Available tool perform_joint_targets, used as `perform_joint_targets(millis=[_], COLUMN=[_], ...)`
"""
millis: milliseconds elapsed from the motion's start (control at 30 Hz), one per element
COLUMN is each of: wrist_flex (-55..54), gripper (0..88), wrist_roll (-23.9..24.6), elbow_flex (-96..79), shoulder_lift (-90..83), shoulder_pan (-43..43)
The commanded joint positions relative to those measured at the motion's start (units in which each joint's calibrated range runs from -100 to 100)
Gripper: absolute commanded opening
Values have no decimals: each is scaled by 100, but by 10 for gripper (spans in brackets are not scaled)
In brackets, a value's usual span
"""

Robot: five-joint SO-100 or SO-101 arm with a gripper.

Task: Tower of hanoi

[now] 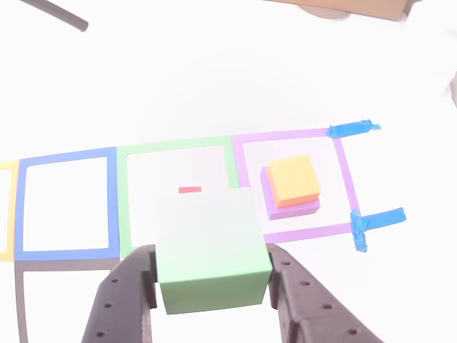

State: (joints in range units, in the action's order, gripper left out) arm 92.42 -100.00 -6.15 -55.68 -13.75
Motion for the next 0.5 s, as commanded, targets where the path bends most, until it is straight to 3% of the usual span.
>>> perform_joint_targets(millis=[0, 267, 467], wrist_flex=[321, 191, -1283], gripper=[75, 74, 73], wrist_roll=[0, 0, 0], elbow_flex=[479, 288, -1176], shoulder_lift=[-40, 566, 687], shoulder_pan=[781, 2133, 2794])
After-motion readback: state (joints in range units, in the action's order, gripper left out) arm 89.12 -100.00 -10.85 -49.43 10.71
